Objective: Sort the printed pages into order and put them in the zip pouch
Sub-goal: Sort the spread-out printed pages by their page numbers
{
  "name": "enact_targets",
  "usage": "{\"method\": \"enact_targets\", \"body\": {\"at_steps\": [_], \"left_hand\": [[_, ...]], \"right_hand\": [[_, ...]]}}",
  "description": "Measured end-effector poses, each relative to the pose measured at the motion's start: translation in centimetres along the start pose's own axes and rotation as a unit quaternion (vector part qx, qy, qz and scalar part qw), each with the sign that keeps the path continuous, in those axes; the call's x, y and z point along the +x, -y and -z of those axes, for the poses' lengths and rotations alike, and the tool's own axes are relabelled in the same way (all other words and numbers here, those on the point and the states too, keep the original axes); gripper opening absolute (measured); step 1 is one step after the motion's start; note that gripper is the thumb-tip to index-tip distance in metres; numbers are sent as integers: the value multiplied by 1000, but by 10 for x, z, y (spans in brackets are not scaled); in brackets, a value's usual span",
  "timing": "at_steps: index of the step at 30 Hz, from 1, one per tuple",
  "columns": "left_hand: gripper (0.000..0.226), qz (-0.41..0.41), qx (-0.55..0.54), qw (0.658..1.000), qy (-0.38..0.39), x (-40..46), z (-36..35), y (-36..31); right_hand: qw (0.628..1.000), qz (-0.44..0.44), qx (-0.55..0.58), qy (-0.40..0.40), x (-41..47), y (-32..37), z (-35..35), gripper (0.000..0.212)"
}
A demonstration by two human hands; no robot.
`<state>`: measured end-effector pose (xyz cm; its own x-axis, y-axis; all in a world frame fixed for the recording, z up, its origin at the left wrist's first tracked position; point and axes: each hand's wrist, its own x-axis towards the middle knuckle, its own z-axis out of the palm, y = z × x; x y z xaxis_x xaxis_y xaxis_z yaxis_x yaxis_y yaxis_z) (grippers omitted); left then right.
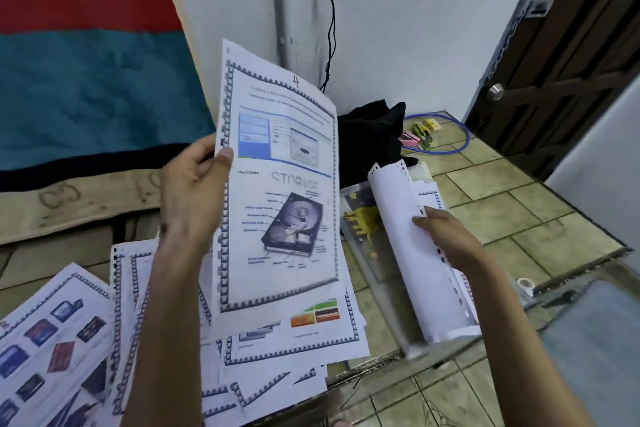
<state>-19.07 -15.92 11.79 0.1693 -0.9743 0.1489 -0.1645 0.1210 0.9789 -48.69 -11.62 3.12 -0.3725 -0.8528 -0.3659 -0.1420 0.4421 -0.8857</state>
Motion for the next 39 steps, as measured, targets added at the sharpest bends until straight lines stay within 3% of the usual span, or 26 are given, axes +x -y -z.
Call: {"method": "enact_targets", "body": {"at_steps": [12, 18, 20, 25, 28, 30, 33, 35, 37, 39], "left_hand": [[31, 143, 118, 982, 47, -2, -63, 101], [30, 196, 47, 975, 89, -5, -88, 125], [29, 214, 20, 972, 92, -10, -102, 127], [35, 271, -2, 955, 122, -24, -135, 136], [40, 283, 19, 947, 154, -32, -138, 138], [27, 287, 21, 945, 158, -27, -123, 144], [23, 288, 11, 950, 120, -14, -79, 150], [29, 267, 65, 960, 57, -10, -39, 152], [33, 228, 182, 956, -19, -13, 2, 153], [41, 234, 229, 943, -60, -18, 29, 153]], "right_hand": [[1000, -11, 10, -9, -6, 14, 14, 36], [1000, 15, -17, 13, -1, 22, 12, 33], [998, 29, -57, 19, 2, 23, 4, 25], [979, 76, -182, 55, 9, 14, -30, 42], [942, 76, -304, 119, 14, -10, -57, 47], [910, 77, -386, 127, 21, -33, -70, 40], [863, 74, -488, 106, 26, -48, -81, 30], [840, 90, -530, 71, 23, -44, -91, 43], [833, 160, -529, 36, 13, -36, -112, 50], [844, 243, -475, 60, 0, -31, -143, 52]]}}
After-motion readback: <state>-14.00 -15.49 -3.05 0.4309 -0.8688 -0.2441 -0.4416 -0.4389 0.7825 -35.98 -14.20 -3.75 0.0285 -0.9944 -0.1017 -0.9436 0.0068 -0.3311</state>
